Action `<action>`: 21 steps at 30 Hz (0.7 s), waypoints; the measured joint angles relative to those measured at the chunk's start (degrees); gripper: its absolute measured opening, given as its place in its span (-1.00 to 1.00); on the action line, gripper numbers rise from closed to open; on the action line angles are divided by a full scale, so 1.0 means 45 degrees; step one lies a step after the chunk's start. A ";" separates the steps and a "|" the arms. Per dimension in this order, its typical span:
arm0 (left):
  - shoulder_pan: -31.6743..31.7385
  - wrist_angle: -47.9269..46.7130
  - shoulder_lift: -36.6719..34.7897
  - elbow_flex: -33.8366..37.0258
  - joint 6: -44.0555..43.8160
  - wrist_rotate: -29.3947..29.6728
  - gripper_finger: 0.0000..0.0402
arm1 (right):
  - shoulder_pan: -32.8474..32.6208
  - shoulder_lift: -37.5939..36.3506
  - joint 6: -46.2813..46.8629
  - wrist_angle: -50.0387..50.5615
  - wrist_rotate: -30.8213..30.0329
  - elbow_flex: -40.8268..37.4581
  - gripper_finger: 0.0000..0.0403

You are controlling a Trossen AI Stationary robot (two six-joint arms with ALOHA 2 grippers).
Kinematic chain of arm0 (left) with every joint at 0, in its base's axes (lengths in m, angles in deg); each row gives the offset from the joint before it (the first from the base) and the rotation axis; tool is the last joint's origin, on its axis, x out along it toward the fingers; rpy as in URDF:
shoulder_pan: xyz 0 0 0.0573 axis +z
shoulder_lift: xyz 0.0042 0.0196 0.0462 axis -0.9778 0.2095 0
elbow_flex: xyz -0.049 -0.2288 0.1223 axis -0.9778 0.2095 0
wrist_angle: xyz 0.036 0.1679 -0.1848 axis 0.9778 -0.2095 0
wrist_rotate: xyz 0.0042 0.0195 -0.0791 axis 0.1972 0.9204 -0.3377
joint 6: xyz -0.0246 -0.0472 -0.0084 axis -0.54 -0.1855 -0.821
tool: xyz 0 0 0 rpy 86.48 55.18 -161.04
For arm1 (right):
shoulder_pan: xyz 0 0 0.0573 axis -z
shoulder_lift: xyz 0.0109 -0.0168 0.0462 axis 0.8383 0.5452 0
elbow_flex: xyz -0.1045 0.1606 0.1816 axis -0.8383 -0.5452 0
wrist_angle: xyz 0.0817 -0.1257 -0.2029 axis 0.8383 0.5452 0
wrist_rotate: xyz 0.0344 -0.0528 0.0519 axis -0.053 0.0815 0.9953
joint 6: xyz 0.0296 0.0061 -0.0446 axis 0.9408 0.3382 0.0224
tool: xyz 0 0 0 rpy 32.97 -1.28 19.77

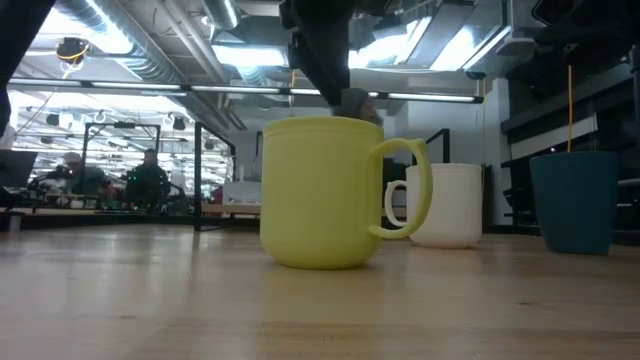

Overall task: Stack small to large cups/mugs on shelf
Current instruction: Put the yellow mug on the shelf

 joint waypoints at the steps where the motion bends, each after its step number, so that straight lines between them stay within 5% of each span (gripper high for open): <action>1: -0.0014 -0.0004 0.0000 0.0000 0.0285 -0.0007 -0.07 | 0.0000 0.0000 0.0023 0.0000 0.0000 0.0000 0.40; 21: -0.0573 -0.0171 0.1154 0.0000 0.1498 -0.0469 -0.06 | -0.0002 -0.0005 0.0602 0.0316 -0.0005 0.0000 0.40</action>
